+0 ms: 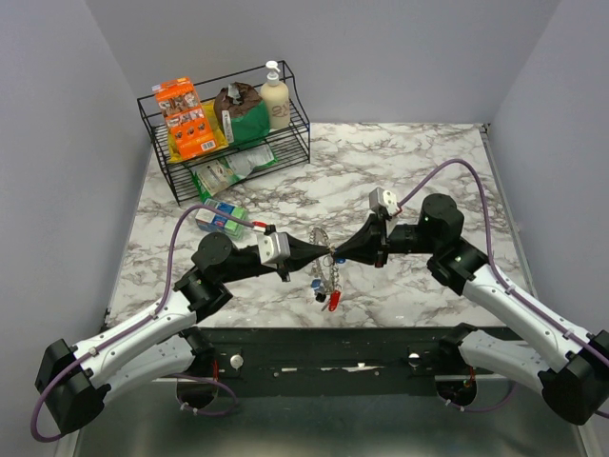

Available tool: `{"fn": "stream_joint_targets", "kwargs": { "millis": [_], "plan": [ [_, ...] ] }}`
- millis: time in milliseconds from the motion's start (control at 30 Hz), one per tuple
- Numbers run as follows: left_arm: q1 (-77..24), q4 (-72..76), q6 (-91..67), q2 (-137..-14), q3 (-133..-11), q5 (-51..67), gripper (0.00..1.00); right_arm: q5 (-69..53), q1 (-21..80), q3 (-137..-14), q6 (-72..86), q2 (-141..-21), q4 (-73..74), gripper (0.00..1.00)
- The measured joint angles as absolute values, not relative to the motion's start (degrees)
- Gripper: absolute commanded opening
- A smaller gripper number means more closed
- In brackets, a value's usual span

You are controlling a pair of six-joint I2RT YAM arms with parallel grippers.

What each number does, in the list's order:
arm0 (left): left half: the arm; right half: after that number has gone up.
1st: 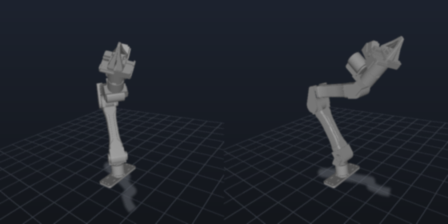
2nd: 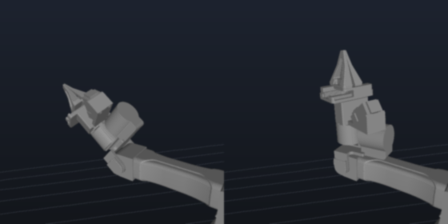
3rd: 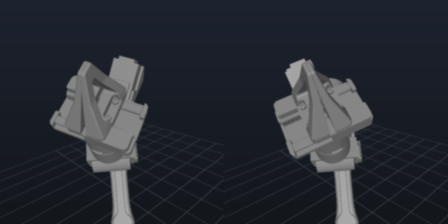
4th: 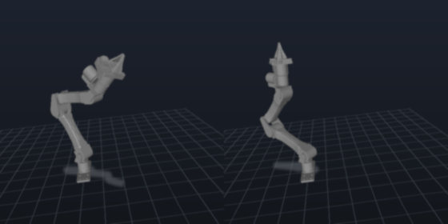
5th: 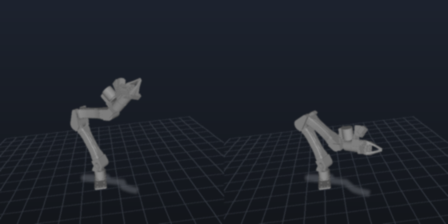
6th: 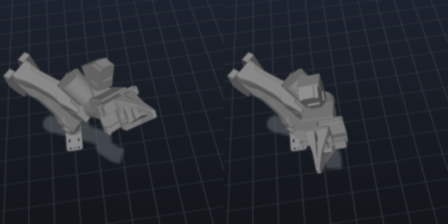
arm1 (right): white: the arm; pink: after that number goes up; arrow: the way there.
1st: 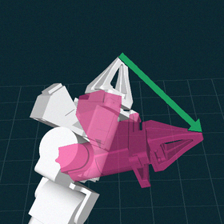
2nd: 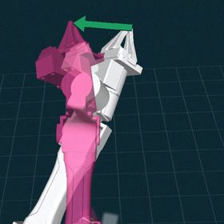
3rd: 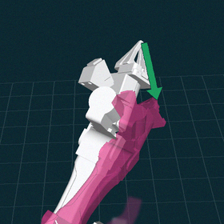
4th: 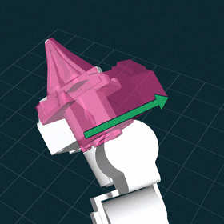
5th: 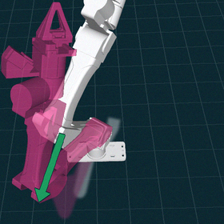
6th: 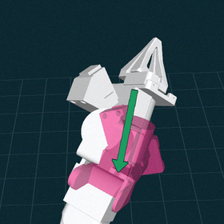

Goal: Put the keys on the keyring

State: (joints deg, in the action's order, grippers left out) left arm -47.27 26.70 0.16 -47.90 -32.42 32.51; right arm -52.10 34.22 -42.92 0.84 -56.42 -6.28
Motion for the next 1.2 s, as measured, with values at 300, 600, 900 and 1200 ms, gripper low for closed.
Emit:
{"fn": "stream_joint_targets", "kwargs": {
  "millis": [300, 600, 900, 1200],
  "plan": [
    [-47.27, 26.39, 0.16, -47.88, -32.42, 32.84, 0.0, -52.6, 34.44, -42.92, -0.19, -56.64, -5.43, 0.01],
    [-47.27, 26.09, 0.16, -47.88, -32.42, 33.21, 0.0, -53.49, 34.44, -42.94, -0.73, -56.9, -4.95, 0.17],
    [-47.27, 25.56, 0.43, -45.82, -32.42, 33.5, 0.0, -50.22, 34.44, -42.57, -1.48, -53.28, -2.72, 0.7],
    [-47.27, 21.89, 1.8, -45.69, -32.47, 36.69, 0.0, -47.48, 34.44, -40.21, -0.23, -43.42, -7.75, 0.79]
  ]
}}
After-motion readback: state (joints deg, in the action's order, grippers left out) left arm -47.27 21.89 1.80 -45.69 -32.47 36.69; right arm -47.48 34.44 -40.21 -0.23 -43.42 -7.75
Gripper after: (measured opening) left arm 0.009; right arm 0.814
